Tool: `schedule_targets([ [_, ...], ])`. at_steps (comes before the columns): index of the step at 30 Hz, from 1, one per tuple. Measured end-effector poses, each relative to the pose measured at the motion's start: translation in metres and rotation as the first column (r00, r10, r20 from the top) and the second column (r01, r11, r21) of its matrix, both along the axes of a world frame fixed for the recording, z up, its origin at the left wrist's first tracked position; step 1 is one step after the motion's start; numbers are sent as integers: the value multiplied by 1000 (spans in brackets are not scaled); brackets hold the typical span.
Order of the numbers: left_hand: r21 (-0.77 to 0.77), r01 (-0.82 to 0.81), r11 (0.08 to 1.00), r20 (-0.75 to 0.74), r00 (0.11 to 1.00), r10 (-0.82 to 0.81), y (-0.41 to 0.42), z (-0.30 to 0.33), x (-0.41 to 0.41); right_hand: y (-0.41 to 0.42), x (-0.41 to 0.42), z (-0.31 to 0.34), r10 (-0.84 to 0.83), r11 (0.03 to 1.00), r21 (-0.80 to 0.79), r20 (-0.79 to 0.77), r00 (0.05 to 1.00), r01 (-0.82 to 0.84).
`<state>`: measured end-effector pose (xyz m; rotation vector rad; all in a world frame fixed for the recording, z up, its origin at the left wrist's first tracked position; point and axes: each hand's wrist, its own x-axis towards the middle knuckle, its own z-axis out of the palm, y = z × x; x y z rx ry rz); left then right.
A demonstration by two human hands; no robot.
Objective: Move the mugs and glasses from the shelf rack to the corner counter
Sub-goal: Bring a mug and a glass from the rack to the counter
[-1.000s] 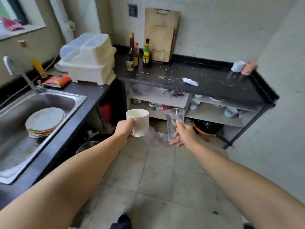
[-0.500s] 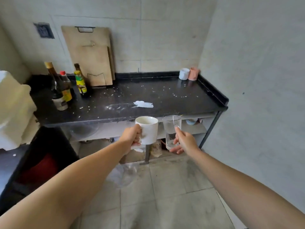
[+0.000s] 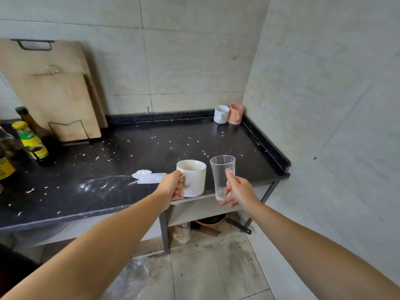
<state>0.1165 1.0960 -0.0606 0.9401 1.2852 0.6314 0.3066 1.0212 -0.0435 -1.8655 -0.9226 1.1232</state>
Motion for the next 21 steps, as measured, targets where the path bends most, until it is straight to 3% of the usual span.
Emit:
schedule_targets([
  [7, -7, -110, 994, -29, 993, 110, 98, -14, 39, 114, 51, -13, -9, 998, -56, 4, 1000, 9],
  [21, -49, -109, 993, -110, 988, 103, 335, -47, 90, 348, 91, -52, -49, 990, -133, -17, 999, 47],
])
